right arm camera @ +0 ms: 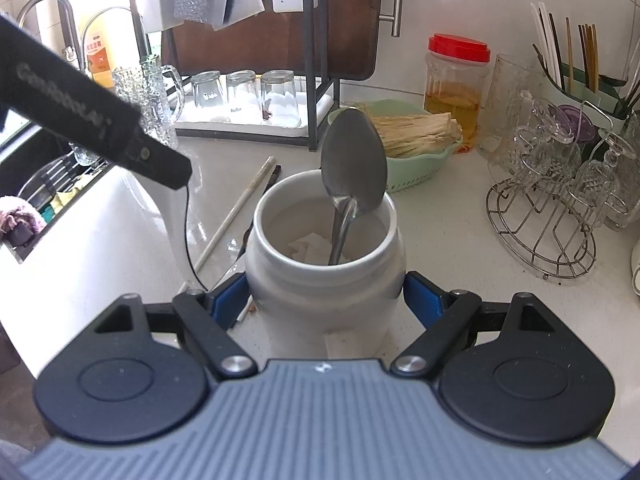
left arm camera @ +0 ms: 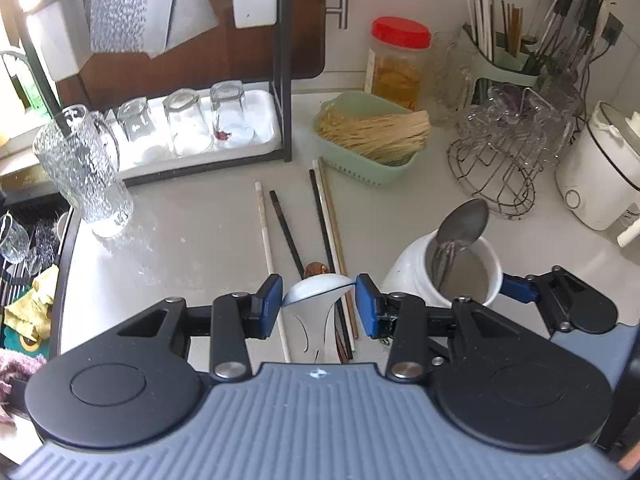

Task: Organize utensils
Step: 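Lift the white ceramic spoon with the left gripper and carry it over the mug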

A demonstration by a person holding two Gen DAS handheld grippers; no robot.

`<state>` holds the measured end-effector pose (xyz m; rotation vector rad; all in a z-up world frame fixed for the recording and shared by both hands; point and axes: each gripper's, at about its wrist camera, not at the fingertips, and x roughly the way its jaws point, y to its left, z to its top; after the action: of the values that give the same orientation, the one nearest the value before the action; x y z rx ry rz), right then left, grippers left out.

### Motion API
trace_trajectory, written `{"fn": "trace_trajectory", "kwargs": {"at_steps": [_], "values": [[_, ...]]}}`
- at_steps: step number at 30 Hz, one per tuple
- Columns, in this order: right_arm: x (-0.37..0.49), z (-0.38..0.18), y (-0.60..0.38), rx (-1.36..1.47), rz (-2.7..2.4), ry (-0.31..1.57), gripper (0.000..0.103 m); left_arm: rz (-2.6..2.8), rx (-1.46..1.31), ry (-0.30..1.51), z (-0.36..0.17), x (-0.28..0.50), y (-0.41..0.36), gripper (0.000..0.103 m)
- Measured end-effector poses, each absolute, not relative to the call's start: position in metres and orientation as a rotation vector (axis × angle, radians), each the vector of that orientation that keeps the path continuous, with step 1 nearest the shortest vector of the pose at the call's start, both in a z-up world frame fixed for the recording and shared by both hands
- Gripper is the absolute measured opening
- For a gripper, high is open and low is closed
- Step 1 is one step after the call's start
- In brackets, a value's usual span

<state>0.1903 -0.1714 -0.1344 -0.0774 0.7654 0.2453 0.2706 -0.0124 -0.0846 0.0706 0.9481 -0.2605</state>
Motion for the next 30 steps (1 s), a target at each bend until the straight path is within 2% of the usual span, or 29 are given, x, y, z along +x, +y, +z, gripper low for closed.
{"fn": "trace_trajectory", "kwargs": {"at_steps": [30], "values": [[0.191,-0.134,-0.168,-0.09,0.231,0.774,0.087,-0.449,0.046,0.814,0.039,0.275,-0.038,0.045]]}}
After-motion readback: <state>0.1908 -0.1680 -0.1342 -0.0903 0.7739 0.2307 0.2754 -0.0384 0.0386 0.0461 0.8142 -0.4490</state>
